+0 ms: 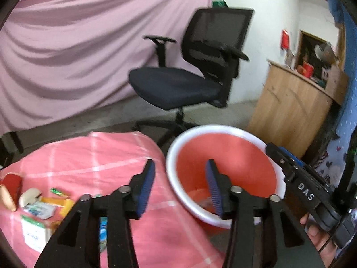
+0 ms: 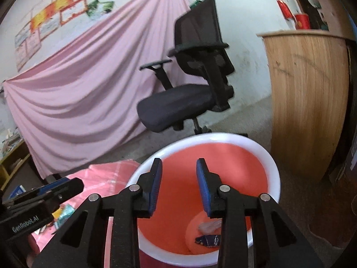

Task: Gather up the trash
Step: 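Open both tools to drop the tube and mask into the bucket, then move both tools back over the table toward the remaining trash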

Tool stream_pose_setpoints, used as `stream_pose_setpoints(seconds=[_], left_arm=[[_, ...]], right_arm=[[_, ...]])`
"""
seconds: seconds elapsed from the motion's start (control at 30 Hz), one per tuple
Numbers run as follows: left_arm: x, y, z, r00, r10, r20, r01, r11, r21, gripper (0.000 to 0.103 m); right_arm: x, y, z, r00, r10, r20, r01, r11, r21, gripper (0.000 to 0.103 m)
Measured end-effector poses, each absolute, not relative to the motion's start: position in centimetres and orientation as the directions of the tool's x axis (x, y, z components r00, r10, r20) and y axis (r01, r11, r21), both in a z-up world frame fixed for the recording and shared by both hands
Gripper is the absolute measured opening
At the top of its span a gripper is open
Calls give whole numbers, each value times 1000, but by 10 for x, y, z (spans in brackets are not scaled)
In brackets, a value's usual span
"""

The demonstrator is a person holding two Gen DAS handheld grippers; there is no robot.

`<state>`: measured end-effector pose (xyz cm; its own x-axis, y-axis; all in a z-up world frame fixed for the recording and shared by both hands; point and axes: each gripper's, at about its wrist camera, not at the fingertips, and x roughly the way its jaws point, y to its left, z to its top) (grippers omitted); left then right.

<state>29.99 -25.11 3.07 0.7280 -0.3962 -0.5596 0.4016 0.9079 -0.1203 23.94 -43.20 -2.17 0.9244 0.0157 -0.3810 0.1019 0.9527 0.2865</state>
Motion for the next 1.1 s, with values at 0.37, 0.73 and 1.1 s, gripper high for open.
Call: stream_pose_setpoints(seconds=[0.37,0.73,1.1], left_arm=[[246,-162,52,917,-191,-350,174,981,-81,100],[191,-88,46,977,13,-212,-33,995,-93,101],[169,-44,29,960,112,-257,-138,987,-86,101]], right_arm=[[214,-380,7,976,84,-201,-39,974,222,97],[186,-319,27,963,270,-11,-267,955,127,103],[201,-264,15,915,379,-139,-379,925,25,103]])
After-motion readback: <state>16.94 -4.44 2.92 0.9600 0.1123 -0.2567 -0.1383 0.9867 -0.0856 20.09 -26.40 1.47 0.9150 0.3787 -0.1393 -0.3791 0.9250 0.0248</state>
